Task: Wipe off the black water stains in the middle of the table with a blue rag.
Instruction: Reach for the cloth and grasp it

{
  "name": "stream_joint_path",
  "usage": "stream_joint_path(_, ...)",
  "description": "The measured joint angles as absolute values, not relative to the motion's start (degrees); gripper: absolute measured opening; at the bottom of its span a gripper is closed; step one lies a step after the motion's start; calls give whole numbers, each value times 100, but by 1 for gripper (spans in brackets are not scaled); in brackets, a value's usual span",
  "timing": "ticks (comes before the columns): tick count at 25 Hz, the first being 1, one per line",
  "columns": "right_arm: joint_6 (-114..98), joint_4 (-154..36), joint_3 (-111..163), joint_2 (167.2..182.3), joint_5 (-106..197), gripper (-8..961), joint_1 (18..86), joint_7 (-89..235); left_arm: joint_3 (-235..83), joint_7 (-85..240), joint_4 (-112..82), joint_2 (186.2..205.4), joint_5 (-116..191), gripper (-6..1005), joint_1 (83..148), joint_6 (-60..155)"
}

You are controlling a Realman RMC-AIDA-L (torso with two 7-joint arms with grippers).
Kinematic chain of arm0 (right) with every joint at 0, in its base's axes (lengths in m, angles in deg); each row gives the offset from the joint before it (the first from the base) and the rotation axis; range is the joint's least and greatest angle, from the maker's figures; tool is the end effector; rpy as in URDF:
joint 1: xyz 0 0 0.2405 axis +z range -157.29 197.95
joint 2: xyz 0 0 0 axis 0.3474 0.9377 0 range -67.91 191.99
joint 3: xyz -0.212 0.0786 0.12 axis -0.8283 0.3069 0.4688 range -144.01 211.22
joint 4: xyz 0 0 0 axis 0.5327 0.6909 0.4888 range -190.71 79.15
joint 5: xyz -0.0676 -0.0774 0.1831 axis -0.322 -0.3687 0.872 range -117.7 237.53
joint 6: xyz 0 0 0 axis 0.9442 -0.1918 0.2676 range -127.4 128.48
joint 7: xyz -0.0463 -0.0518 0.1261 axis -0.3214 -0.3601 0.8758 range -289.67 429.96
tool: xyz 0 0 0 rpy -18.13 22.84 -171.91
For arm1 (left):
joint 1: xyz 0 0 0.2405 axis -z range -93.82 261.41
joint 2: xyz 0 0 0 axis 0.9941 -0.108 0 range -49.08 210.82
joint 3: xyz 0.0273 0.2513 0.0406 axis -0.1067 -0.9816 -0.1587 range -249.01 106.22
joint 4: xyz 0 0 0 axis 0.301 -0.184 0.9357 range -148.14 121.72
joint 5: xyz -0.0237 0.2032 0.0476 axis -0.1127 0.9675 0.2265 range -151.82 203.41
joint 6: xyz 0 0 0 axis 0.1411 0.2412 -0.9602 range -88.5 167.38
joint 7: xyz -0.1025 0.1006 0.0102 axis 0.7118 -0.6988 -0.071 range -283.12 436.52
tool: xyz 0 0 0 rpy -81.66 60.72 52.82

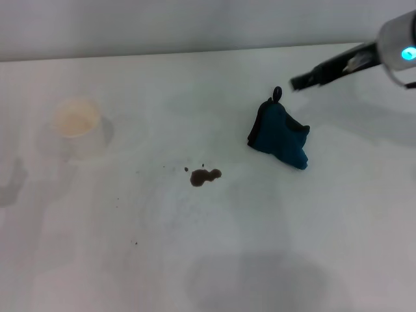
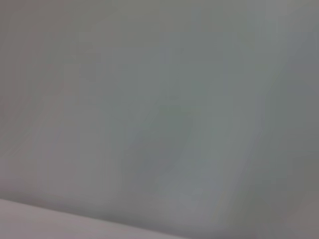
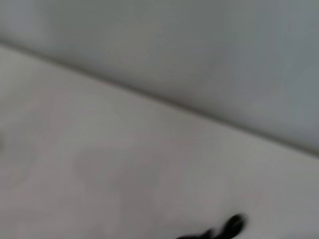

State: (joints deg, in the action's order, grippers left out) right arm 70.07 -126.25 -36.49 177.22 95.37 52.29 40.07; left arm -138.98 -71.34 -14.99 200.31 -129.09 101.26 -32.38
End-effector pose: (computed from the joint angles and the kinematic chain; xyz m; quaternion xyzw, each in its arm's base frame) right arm 0.2240 0.4025 0.0483 -0.8525 0.4132 -0.0407 0.3175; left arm -0.3764 0.2692 -0.0117 -0.6803 -0.3541 -0.3359 0.5468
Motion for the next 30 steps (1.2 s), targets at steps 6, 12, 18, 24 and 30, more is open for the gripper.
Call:
stream_joint_path(6, 6776, -12444, -4595, 17773, 9473, 792, 5279, 4477, -13898, -6938, -1517, 20002, -13177, 878, 10194, -3213)
stream_joint_path(12, 6304, -11794, -4921, 17785, 9532, 777, 5399, 4613, -13898, -6929, -1522, 20004, -13216, 878, 10276, -3176)
stream_joint_path(18, 5927, -11358, -5105, 17791, 9609, 762, 5446, 4617, -13898, -6869, -1521, 20023, -13233, 877, 10327, -3074)
stream_joint_path(24, 5740, -11009, -5120, 17790, 9623, 583, 5464, 4599, -13898, -6857, -1523, 20017, -13246, 877, 10349, -3075)
stream_joint_path(30, 5682, -10922, -5172, 17788, 9627, 572, 5486, 4576, -13898, -6850, -1523, 20014, -13250, 878, 10389, -3060)
